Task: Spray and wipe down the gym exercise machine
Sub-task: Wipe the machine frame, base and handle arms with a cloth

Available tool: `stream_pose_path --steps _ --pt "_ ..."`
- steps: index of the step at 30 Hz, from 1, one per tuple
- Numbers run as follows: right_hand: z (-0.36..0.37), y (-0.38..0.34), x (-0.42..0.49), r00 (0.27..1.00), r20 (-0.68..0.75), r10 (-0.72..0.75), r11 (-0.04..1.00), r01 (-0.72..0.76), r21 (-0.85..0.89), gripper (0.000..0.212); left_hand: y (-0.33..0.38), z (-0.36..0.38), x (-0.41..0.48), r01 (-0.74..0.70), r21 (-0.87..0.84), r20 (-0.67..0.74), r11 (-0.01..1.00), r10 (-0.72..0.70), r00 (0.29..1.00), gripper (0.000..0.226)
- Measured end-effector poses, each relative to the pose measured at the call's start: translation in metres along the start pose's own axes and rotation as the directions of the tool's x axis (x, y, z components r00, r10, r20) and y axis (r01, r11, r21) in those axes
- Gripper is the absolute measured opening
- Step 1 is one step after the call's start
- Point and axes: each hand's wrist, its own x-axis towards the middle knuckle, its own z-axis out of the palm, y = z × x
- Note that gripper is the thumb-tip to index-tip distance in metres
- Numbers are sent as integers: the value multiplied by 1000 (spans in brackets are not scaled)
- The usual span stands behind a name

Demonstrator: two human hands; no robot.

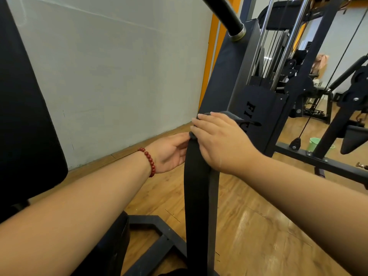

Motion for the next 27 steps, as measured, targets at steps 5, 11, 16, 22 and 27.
stream_pose_path --steps 5,11,16,22,27 --pt "-9 27 26 971 -34 236 971 -237 -32 44 1 0 -2 16 -10 1 1000 -16 1000 25" --pt "13 -21 -6 972 -105 213 977 -210 35 50 -2 -3 0 9 -1 -13 1000 -9 1000 25" --pt "20 -17 -6 896 -219 386 897 -309 315 45 -1 5 -2 -21 29 -65 999 23 998 24" --pt "27 -24 -6 691 -176 701 513 -317 798 50 8 19 1 17 166 -195 986 16 981 41" --pt "35 -22 -10 638 -98 764 339 -267 902 46 12 29 7 41 351 -268 935 59 962 35"
